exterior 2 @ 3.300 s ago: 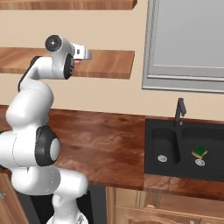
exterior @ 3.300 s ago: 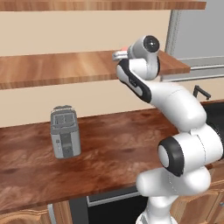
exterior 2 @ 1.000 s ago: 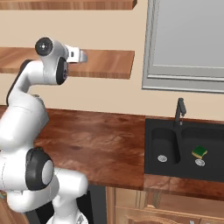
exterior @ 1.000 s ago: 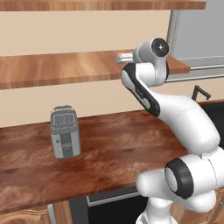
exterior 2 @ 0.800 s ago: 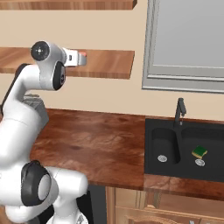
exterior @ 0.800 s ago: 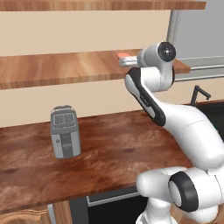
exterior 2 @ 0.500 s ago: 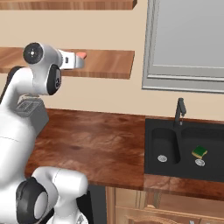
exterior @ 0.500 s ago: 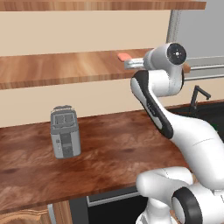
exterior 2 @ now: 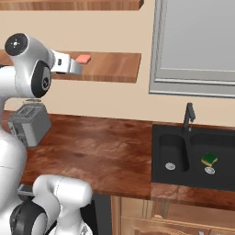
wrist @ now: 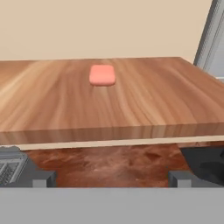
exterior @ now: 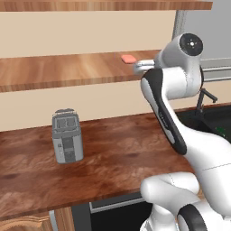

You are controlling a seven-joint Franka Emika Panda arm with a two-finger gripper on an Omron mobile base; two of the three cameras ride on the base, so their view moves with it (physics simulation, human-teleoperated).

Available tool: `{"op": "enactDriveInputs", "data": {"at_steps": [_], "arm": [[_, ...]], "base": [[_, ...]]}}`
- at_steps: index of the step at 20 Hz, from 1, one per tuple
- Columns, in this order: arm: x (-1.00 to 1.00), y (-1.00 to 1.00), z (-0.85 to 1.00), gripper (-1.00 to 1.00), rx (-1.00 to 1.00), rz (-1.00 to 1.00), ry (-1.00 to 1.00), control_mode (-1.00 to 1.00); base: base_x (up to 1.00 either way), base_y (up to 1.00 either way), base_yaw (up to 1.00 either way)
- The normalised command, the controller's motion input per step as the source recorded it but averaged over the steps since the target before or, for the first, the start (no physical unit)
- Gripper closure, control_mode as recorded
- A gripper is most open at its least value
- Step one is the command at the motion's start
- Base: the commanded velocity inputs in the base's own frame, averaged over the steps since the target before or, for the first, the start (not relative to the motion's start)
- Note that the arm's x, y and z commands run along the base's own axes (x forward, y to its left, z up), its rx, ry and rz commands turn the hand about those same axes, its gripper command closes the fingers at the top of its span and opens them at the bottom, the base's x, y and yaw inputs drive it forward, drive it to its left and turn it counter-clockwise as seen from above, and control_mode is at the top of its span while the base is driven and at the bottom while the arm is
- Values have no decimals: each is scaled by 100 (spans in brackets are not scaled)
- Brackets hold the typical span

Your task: Pick up the bar soap and sponge from the sink, and place them back in the shelves.

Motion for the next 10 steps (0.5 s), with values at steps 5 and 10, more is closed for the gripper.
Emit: {"op": "enactDriveInputs", "data": {"at_steps": [5,10], "arm": [[-50,-1,0,-100,0,-1,16,-100],[-42,0,0,-100,0,0,14,-100]], "base": [[0,0,0],[0,0,0]]}}
